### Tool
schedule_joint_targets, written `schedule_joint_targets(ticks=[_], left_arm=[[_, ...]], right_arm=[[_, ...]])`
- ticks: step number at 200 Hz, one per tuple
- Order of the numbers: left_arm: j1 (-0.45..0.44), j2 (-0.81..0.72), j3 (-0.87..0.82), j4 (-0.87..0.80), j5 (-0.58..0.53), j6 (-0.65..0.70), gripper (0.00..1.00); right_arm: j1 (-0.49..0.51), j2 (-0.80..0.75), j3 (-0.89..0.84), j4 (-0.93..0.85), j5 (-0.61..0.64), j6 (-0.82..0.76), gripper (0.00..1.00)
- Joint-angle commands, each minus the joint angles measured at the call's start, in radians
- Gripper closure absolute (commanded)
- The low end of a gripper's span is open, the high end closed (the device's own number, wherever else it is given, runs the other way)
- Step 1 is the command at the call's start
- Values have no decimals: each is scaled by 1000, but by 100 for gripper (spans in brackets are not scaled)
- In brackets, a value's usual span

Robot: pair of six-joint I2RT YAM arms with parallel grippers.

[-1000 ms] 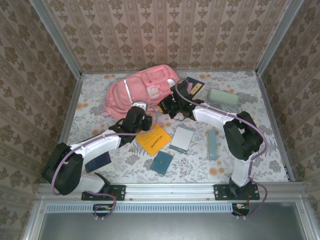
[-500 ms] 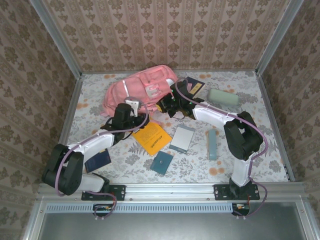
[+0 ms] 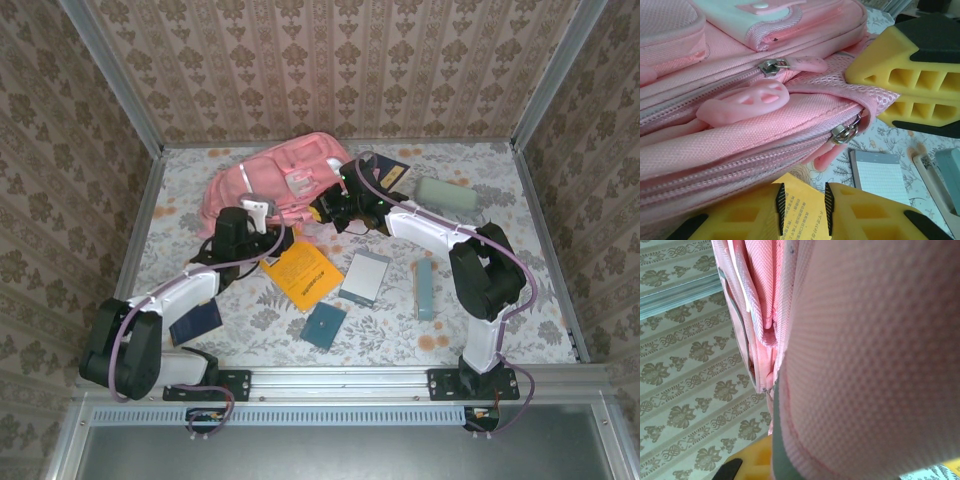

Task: Pack books, pencil case, and school supplies into a backpack

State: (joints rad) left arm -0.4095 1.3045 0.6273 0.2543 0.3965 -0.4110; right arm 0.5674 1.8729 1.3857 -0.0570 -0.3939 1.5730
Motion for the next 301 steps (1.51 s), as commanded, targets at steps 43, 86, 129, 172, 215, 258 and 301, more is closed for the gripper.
schedule_joint_targets(ticks=[43,86,129,172,215,258,301], left_arm=[[49,6,26,45,130,9,72],[46,34,41,53,158,1,72],[22,51,64,40,142,12,71],[17,55,87,10,99,-7,58],[19,-32,113,-156,-48,-65,43],[75,-50,104,-281,-87,-162,34],[130,4,85,-234,-59,-272,15]], right_arm=[[12,-43,60,20,-92,41,100],[12,-40,57,27,-93,44,100],[12,-34,59,29,-96,44,100],[11,-34,57,28,-93,32,100],[6,-43,43,21,-82,-19,100],[2,-46,24,52,-88,-66,100],[2,-34,6,98,-123,-103,100]])
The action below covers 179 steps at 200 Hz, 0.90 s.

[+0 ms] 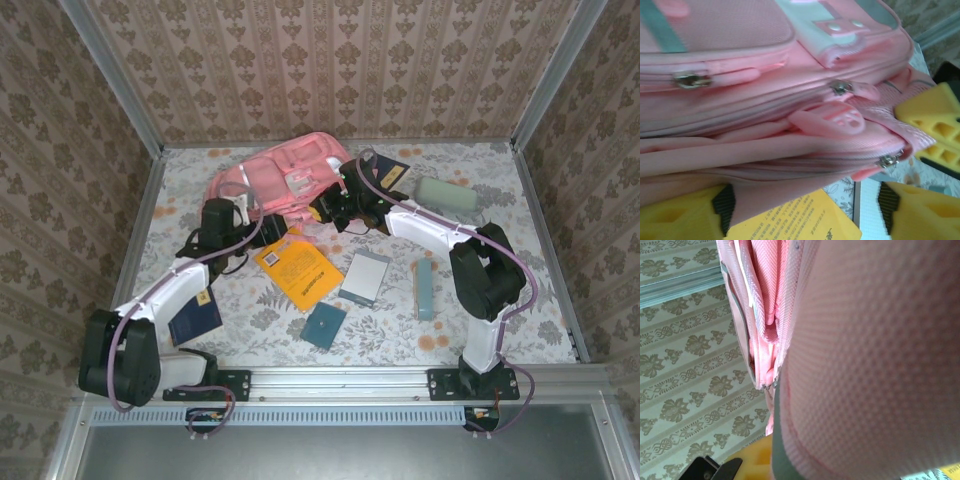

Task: Pack books, pencil case, and school supplies into a backpack

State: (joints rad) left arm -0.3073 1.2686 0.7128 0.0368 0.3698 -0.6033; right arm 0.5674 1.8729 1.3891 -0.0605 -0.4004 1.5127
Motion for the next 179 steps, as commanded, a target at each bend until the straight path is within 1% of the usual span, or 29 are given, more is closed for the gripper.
schedule_joint_targets(ticks=[1,15,20,30,37,43,54,69,88,93,99,113,124,130,139,149,164,172,179], left_arm=[[28,42,2,-17,-32,-79,14],[28,74,33,-18,-31,-85,13],[28,84,43,-13,-32,-87,10],[28,113,66,-10,-38,-94,10],[28,131,78,-2,-37,-97,12],[27,150,87,8,-34,-100,15],[27,182,98,30,-22,-111,26],[28,213,110,56,-4,-121,55],[29,212,119,45,-24,-120,89],[28,206,120,41,-31,-119,93],[28,198,122,33,-40,-115,96],[28,185,128,10,-65,-101,97],[29,186,135,2,-59,-94,96],[29,186,138,6,-43,-93,92],[24,183,133,30,-11,-86,83],[9,169,127,35,-1,-62,75],[-42,120,102,21,-63,17,71],[-75,89,82,15,-119,64,71],[-105,61,63,22,-144,93,71]], right_arm=[[2,-34,2,101,-117,-45,100],[2,-33,-3,103,-123,-59,100],[2,-32,-7,109,-126,-61,100],[2,-30,-16,125,-135,-63,100],[2,-28,-22,142,-142,-62,100],[2,-27,-26,154,-149,-63,100],[2,-25,-29,165,-162,-72,100],[2,-19,-29,177,-187,-99,100],[-3,-13,-28,173,-222,-137,100],[-3,-12,-31,178,-233,-144,100],[-3,-8,-34,195,-247,-147,100],[-3,2,-38,245,-288,-142,99],[-3,6,-46,282,-300,-132,99],[-3,5,-50,295,-299,-129,97],[-4,6,-44,265,-287,-132,95],[-7,9,-41,247,-278,-128,95],[-7,17,-30,244,-272,-109,95],[-8,19,-23,248,-273,-101,95],[-8,21,-17,245,-272,-95,95]])
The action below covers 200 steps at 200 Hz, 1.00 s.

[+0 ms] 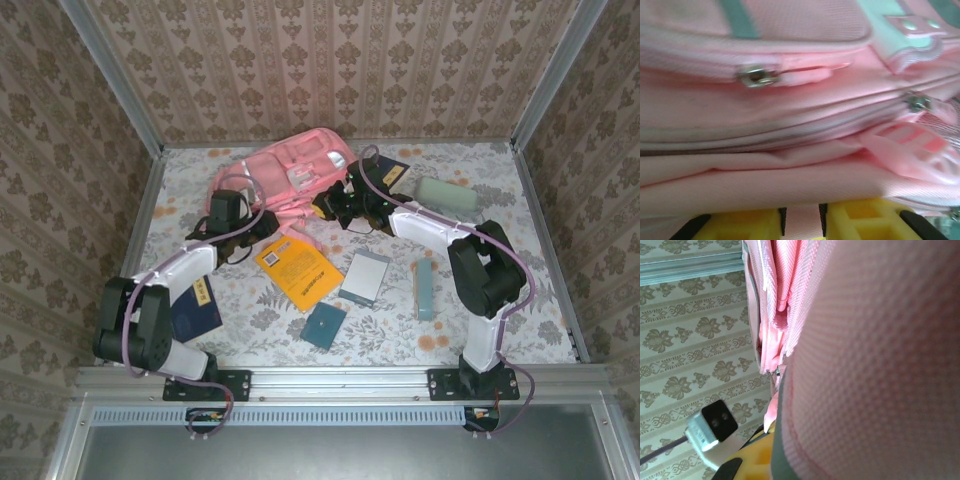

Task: Pack books, pencil case, and school supplies into a backpack

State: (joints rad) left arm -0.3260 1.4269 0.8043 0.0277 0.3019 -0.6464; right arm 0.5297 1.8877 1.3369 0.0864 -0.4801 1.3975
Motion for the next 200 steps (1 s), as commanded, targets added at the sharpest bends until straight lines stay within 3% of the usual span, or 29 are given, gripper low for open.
schedule_joint_targets(ticks=[1,46,108,200], left_arm=[[-90,-101,-31,33,-78,141,71],[-124,-96,-111,207,31,77,67],[-123,-80,-182,356,68,3,59],[-163,-205,-288,356,30,-56,61]], right_arm=[[30,7,36,98,-192,22,95],[30,-4,70,77,-182,51,95],[30,8,89,108,-166,116,95],[22,47,139,112,-135,166,96]])
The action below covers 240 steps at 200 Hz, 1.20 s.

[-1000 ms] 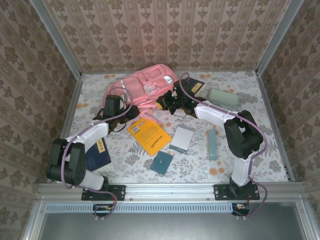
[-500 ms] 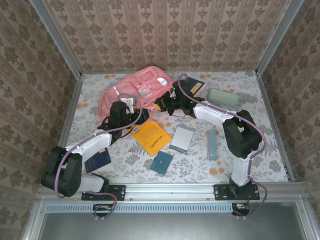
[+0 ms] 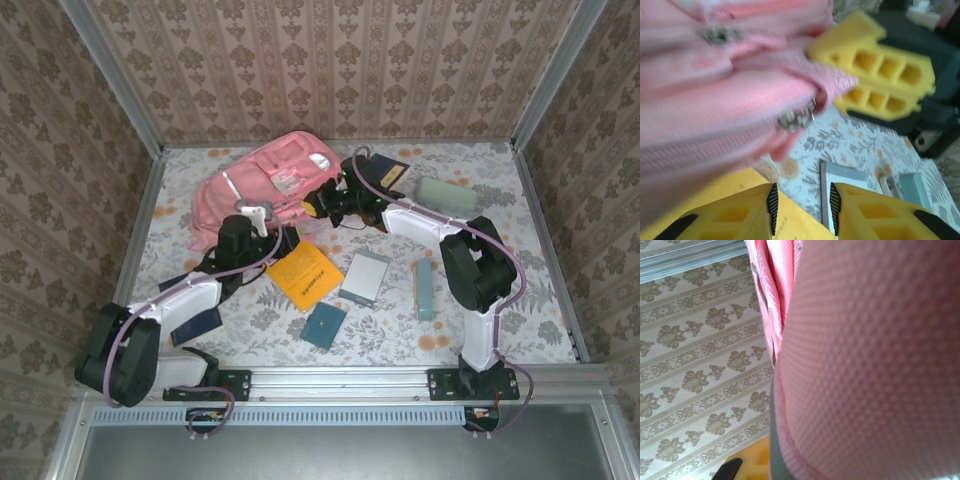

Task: Pack books, pencil case, and school supplies into a backpack

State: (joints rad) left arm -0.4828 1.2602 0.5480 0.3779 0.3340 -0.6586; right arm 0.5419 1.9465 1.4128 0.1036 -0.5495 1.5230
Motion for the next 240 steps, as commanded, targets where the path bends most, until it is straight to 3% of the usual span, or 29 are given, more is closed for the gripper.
schedule_joint_targets(ticks=[1,51,94,159,240], left_arm=[[-7,-39,-33,6,-2,-45,61],[10,9,-32,87,-6,-105,28],[73,101,-5,243,74,-201,24],[95,209,43,418,143,-312,21],[110,244,42,536,186,-372,26]], right_arm=[[10,-11,62,95,-66,40,96],[10,-11,67,107,-67,51,96],[10,-21,60,97,-72,43,96],[10,-19,57,99,-74,42,96],[9,-3,59,101,-76,45,96]])
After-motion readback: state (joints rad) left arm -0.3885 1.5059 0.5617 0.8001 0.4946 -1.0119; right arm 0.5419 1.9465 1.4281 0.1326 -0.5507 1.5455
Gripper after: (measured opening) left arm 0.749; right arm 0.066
